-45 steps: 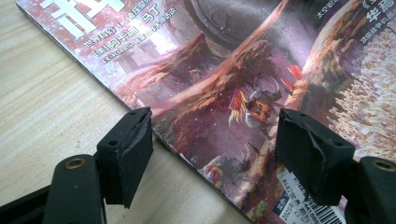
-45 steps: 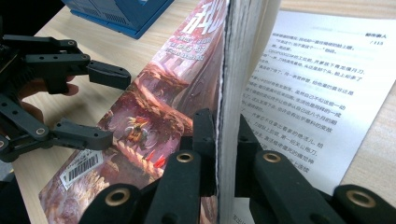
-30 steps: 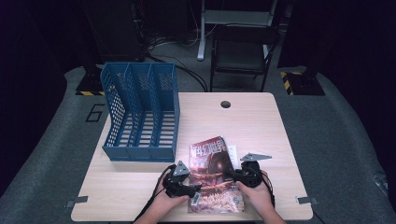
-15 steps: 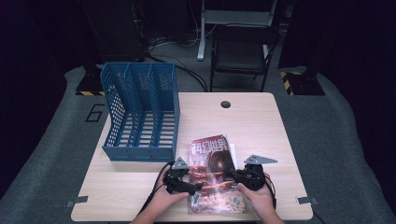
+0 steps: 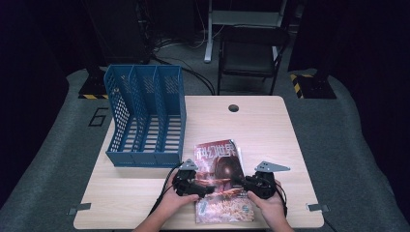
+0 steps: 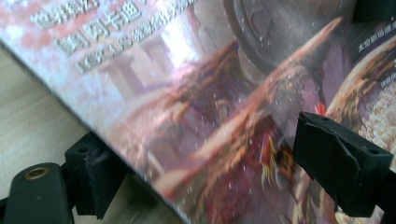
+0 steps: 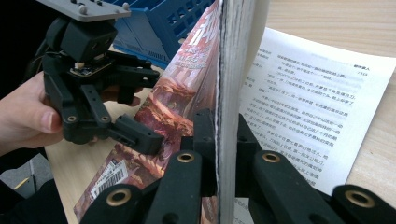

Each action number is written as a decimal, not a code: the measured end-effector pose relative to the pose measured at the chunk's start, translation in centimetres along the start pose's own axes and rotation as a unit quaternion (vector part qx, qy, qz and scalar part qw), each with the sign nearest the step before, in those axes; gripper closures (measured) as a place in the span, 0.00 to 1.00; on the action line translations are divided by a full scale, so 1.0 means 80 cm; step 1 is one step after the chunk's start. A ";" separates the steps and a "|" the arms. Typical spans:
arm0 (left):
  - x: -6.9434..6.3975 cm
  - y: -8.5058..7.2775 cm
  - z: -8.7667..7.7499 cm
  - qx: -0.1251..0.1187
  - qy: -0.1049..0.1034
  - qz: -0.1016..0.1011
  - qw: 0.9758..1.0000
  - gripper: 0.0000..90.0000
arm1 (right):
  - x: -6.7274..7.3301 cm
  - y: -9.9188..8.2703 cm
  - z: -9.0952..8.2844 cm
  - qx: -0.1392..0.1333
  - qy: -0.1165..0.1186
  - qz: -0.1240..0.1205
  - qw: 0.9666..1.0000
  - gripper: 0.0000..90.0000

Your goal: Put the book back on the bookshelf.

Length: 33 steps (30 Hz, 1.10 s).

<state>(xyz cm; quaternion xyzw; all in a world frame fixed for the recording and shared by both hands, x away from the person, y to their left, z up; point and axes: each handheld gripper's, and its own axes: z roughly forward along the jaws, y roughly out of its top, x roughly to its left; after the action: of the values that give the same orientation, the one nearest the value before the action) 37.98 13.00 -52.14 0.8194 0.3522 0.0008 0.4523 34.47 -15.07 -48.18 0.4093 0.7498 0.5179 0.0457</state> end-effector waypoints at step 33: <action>-0.002 0.027 -0.028 -0.032 0.009 0.002 0.999 0.65 | -0.017 0.001 -0.002 -0.001 0.004 0.039 0.999 0.94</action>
<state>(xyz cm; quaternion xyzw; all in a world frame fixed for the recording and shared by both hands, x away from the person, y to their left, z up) 38.41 13.81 -49.18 0.8053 0.3540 0.0207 0.4751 35.35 -16.10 -48.55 0.4363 0.7325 0.5221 0.0228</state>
